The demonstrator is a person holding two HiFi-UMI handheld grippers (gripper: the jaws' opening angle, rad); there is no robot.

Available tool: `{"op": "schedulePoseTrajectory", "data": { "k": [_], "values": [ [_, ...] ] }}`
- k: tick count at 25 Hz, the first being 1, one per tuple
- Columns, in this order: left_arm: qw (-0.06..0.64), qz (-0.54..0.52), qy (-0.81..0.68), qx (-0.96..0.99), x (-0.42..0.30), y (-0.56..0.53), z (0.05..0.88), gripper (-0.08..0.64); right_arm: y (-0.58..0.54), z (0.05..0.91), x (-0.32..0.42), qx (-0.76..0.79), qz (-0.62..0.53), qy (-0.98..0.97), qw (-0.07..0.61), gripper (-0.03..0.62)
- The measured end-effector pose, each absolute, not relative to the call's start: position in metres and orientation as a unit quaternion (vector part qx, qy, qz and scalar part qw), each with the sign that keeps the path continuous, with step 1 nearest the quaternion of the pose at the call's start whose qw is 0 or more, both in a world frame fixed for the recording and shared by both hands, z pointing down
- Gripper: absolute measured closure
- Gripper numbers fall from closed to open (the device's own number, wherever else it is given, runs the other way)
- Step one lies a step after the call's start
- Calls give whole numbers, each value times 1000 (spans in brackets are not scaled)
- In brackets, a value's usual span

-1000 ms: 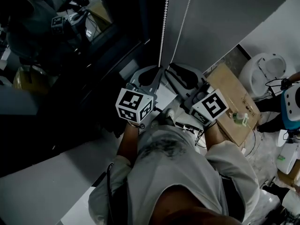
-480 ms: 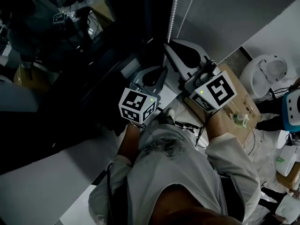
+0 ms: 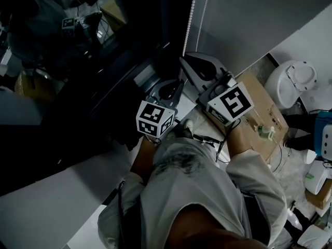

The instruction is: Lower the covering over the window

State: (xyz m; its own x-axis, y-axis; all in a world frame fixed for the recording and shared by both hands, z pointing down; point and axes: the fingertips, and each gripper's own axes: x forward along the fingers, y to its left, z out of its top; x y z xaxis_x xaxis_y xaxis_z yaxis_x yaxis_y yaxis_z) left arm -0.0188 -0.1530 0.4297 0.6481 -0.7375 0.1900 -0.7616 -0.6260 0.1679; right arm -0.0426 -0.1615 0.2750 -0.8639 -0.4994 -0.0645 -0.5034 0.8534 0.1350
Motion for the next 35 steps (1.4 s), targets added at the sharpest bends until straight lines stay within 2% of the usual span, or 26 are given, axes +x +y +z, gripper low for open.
{"op": "schedulePoseTrajectory", "data": {
  "k": [14,23,26,29,30,31,33,35],
  "values": [
    [181,109,-414,885,-11,-144,525,549,-154,375,-41,-260,49,961,-83,574],
    [182,94,-403,892,-5,-132,521,538,-151,387,-37,-259,48,961,-88,574],
    [167,64,-401,899,-13,-128,487,482,-151,388,-35,-261,46,960,-88,574],
    [134,29,-403,905,-22,-128,437,455,-151,387,-33,-263,47,960,-88,574],
    [117,30,-404,907,-23,-129,422,453,-151,386,-32,-264,46,960,-86,574],
    [96,45,-405,908,-23,-131,411,479,-152,385,-30,-266,45,959,-84,575],
    [52,95,-406,907,-20,-135,402,449,-154,384,-25,-273,42,958,-82,575],
    [36,106,-405,908,-17,-137,396,449,-156,384,-20,-277,40,957,-81,575]
  ]
}}
